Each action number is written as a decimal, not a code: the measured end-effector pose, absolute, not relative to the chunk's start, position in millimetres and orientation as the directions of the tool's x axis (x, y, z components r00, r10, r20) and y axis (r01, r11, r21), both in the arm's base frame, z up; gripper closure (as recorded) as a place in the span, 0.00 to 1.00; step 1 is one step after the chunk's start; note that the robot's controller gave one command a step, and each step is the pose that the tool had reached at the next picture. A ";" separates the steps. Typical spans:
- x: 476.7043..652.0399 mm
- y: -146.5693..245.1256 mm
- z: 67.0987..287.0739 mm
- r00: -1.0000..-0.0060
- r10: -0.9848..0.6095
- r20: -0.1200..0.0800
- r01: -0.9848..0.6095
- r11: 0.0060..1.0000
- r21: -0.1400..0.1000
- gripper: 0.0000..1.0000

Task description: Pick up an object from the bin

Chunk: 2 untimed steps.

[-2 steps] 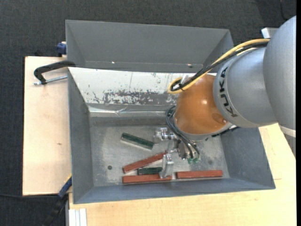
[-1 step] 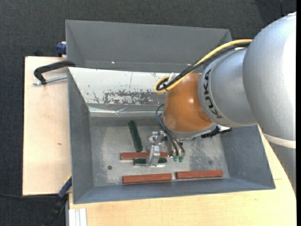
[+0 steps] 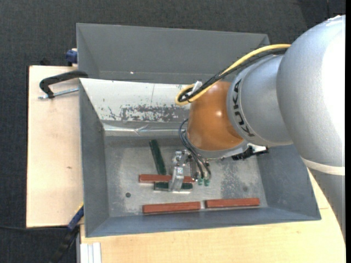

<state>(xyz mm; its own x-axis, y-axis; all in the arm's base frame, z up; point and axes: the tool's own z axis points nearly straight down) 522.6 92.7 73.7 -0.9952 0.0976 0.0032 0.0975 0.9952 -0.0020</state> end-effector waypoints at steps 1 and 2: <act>550.0 129.4 74.0 -0.975 0.222 -0.004 0.222 0.975 0.003 0.00; 549.3 129.6 73.4 -0.975 0.222 -0.001 0.222 0.975 0.002 1.00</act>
Offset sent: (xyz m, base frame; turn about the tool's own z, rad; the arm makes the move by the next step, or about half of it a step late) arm 0.0000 0.0000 0.0000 0.0000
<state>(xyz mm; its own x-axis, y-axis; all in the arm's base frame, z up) 549.3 129.6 73.4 -0.9751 0.2218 -0.0011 0.2218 0.9751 0.0016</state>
